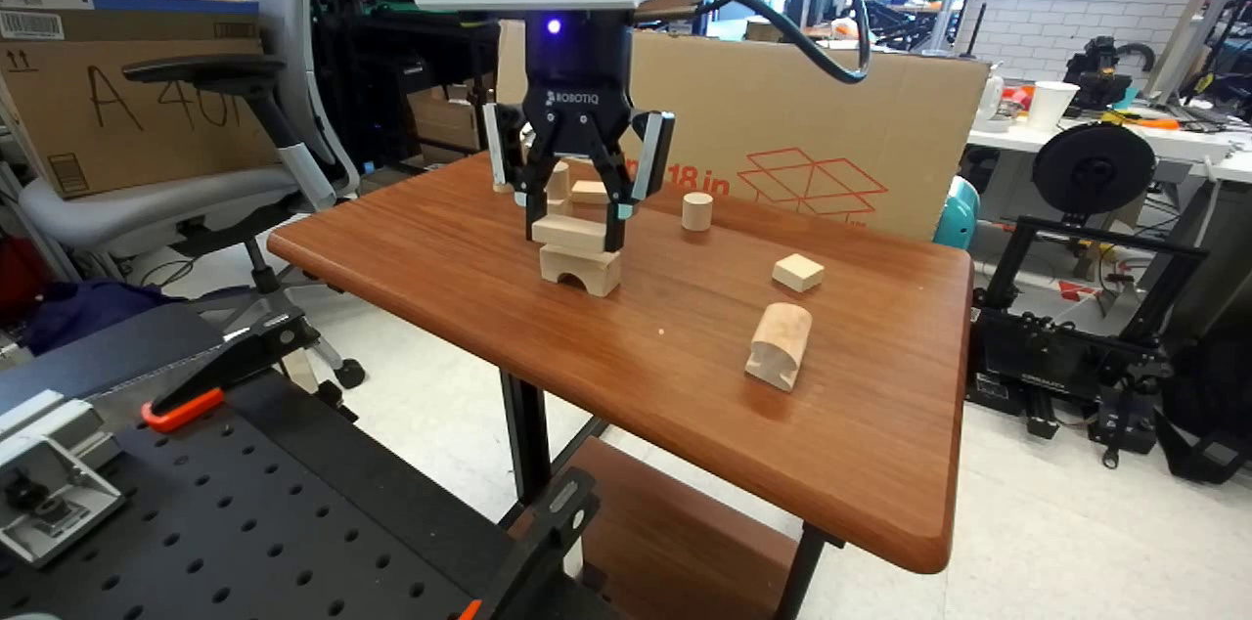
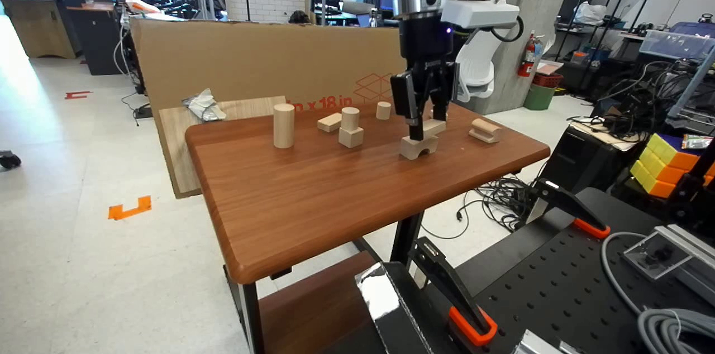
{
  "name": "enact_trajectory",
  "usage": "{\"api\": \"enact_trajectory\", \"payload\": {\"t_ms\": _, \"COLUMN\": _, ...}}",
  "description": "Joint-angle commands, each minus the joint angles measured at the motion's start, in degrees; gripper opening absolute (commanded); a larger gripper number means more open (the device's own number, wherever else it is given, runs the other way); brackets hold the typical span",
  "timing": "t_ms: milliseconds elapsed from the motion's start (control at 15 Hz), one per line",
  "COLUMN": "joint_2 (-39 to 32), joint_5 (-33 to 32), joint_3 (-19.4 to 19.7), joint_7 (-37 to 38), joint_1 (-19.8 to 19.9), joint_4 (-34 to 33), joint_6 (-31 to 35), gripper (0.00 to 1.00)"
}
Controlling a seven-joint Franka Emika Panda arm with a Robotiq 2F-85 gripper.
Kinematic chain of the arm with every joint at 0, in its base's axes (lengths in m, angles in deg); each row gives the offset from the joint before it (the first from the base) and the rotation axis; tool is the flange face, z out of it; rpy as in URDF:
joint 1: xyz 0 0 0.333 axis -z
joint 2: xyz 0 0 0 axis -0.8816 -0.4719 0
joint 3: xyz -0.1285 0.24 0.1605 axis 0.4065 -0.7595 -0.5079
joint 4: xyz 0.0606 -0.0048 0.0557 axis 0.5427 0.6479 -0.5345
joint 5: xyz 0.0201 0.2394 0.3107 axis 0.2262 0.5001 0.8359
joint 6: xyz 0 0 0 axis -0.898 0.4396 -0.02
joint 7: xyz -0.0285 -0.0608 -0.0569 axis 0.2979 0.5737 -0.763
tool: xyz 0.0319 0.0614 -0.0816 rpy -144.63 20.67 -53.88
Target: Remove the rectangular block from the stack on the left and place it on top of the block on the front left side of the table
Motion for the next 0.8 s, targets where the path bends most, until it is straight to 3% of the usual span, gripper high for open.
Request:
{"api": "enact_trajectory", "payload": {"t_ms": 0, "joint_2": -0.4, "joint_5": 0.8, "joint_3": 0.1, "joint_7": -1.1, "joint_1": 0.5, "joint_4": -0.5, "joint_6": 0.7, "gripper": 0.42}}
{"api": "enact_trajectory", "payload": {"t_ms": 733, "joint_2": -1.3, "joint_5": 0.7, "joint_3": 0.2, "joint_7": -0.1, "joint_1": 0.2, "joint_4": -0.9, "joint_6": 2.7, "gripper": 0.42}}
